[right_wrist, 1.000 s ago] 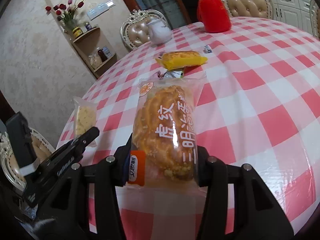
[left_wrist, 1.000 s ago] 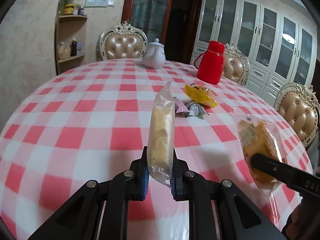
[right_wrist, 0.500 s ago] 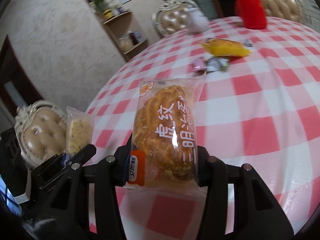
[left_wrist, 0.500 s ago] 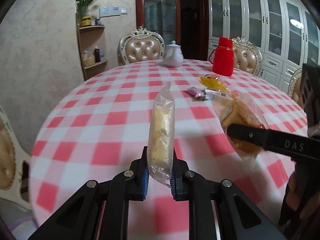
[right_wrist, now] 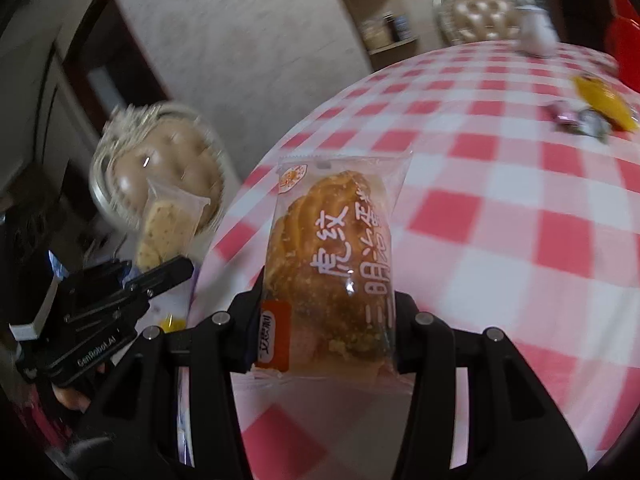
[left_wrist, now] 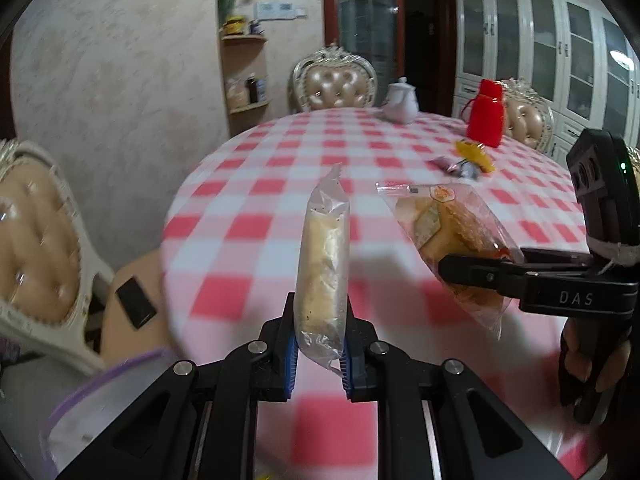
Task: Organize snacks
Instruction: 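Carry both bags over the white box and open both tools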
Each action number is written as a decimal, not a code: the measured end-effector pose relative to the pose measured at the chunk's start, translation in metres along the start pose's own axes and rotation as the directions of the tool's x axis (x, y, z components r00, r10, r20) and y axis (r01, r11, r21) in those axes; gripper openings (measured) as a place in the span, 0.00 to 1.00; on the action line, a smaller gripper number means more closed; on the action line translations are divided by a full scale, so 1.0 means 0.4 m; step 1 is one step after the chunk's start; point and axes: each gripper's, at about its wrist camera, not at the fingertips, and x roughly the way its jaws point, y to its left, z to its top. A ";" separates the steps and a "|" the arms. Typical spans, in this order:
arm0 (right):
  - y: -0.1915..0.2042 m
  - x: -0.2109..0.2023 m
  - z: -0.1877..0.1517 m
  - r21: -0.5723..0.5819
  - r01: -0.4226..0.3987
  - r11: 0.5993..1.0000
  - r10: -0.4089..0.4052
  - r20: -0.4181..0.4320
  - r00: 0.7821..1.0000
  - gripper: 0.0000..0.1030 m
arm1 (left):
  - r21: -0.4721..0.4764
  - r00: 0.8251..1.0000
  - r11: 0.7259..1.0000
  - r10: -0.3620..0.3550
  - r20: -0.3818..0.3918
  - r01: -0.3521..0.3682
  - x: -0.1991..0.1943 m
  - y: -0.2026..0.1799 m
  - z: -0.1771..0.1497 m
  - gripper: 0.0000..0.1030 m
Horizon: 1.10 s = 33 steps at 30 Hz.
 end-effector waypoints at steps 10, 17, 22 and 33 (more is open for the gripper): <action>0.208 0.053 -0.051 -0.181 -0.162 0.970 0.152 -0.068 0.986 0.50 | -0.129 0.992 0.986 0.102 -0.073 -0.110 -0.102 0.202 -0.160 0.17; 0.328 0.099 -0.096 -0.290 -0.268 0.919 0.226 -0.170 0.959 0.50 | -0.211 0.976 0.957 0.173 -0.131 -0.198 -0.150 0.335 -0.241 0.17; 0.420 0.121 -0.136 -0.368 -0.339 0.866 0.262 -0.246 0.933 0.50 | -0.226 0.967 0.946 0.204 -0.151 -0.234 -0.164 0.370 -0.259 0.17; 0.385 0.053 -0.082 -0.346 -0.375 0.860 0.328 -0.188 0.926 0.70 | -0.253 0.949 0.917 0.316 -0.006 -0.307 -0.244 0.375 -0.147 0.76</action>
